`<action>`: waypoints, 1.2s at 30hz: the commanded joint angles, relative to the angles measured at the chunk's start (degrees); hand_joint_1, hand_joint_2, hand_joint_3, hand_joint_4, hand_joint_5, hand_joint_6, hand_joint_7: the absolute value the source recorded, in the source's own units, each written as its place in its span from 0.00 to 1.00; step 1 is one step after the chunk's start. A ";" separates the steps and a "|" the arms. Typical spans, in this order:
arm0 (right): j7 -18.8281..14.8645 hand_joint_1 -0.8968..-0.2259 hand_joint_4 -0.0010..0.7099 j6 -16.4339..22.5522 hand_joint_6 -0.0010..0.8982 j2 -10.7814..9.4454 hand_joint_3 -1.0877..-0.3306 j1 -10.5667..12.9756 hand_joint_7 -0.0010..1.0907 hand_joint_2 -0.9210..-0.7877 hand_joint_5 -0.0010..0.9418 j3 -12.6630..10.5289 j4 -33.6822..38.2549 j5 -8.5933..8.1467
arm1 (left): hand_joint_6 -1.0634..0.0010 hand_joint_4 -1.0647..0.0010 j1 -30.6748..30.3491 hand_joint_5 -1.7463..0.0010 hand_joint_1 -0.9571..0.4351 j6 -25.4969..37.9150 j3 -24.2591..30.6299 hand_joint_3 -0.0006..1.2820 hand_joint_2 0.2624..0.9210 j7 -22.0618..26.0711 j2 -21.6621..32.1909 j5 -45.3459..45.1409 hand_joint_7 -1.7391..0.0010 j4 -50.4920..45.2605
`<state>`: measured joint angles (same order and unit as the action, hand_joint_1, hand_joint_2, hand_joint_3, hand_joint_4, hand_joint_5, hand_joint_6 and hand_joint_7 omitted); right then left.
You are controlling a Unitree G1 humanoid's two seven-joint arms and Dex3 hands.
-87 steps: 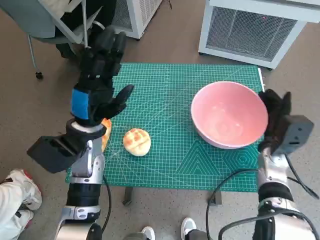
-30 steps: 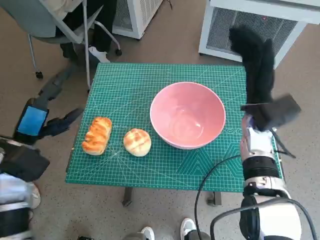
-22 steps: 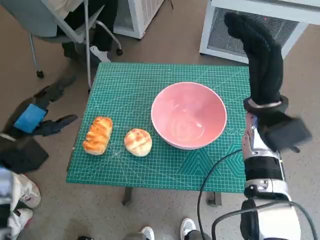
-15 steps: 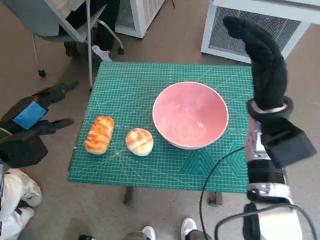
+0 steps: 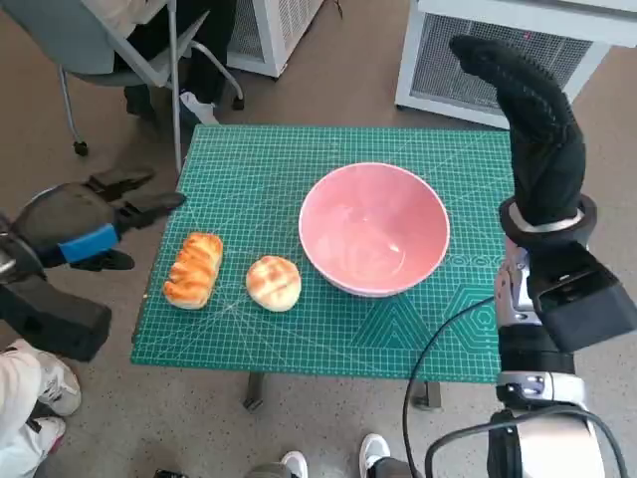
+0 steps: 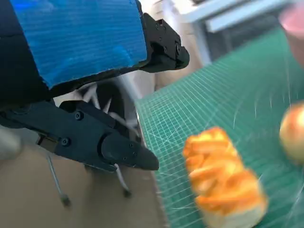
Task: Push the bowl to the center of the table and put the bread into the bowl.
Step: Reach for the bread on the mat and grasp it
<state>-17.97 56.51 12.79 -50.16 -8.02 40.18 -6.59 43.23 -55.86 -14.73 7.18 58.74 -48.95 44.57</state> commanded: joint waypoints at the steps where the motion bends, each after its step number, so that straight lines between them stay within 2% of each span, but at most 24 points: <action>1: 1.16 0.48 0.42 -1.17 0.05 0.41 0.39 2.86 0.57 0.00 0.01 0.50 -0.38 1.70 | 0.66 0.73 4.86 1.00 0.47 -4.15 -5.31 0.00 0.70 -8.28 0.38 -6.46 0.99 6.10; 10: 1.57 0.48 0.42 -1.79 0.05 1.08 0.38 3.65 0.57 0.00 0.01 1.04 -1.95 2.15 | 0.61 0.69 9.22 0.99 0.50 -5.96 -13.49 0.00 0.69 -18.97 -2.64 -13.30 0.98 12.59; 20: 0.59 0.48 0.42 -2.14 0.05 1.69 0.38 4.29 0.58 0.00 0.01 0.98 -2.60 0.72 | 0.59 0.67 12.33 0.99 0.53 -4.17 -20.57 0.01 0.72 -25.19 -5.11 -18.26 0.98 15.76; 28: 0.19 0.49 0.42 -1.92 0.04 2.24 0.38 4.78 0.58 0.00 0.01 1.10 -2.74 0.01 | 0.58 0.66 13.82 1.00 0.53 -3.15 -24.62 0.01 0.74 -27.73 -6.41 -20.05 0.99 18.17; 36: -0.40 0.49 0.42 -3.00 0.04 2.44 0.37 5.79 0.58 0.00 0.01 1.24 -4.41 -1.44 | 0.60 0.68 13.78 1.00 0.55 -1.53 -28.49 0.01 0.78 -30.89 -8.28 -21.43 1.00 21.04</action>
<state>-17.60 54.58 15.06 -46.07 -6.89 36.20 -7.09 56.52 -58.02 -41.43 -21.89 51.12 -69.24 64.29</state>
